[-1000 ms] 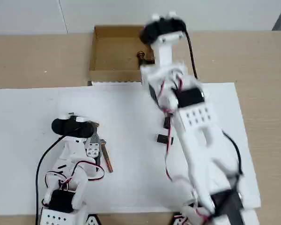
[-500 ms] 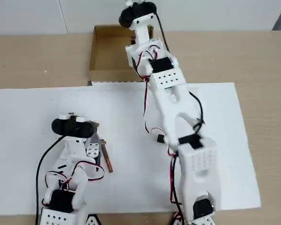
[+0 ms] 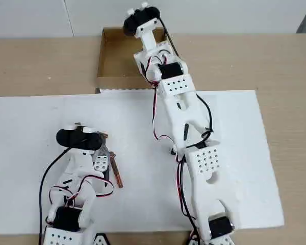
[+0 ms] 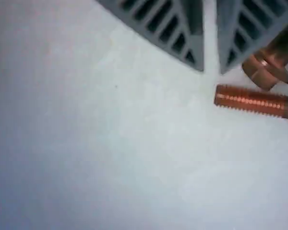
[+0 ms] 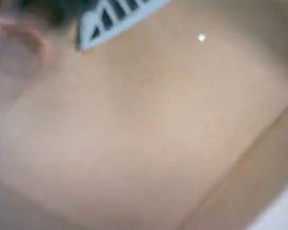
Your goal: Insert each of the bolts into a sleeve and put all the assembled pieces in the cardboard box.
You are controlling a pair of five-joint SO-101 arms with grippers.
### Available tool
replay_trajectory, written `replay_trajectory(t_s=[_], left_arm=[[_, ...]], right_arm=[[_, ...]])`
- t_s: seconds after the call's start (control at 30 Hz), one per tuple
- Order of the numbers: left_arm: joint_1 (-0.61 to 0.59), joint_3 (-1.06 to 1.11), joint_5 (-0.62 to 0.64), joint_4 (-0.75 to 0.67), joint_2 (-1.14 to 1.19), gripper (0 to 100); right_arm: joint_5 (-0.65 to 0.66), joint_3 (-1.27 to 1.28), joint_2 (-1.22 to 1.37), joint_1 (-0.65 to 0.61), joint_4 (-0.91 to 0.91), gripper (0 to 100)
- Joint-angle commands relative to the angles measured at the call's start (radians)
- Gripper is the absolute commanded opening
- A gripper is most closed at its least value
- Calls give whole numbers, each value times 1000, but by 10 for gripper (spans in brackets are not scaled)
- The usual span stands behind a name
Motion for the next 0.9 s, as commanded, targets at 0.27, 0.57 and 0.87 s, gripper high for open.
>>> replay_trajectory(t_s=[0.27, 0.57, 0.87], left_arm=[[0, -5, -3, -14, -6, 6], [-2, -5, 0, -14, -6, 6], [-2, -5, 0, -14, -6, 6]], right_arm=[[9, -138, -45, -8, 130, 46], [8, -371, -54, 10, 572, 4], [8, -543, -61, 24, 905, 4]])
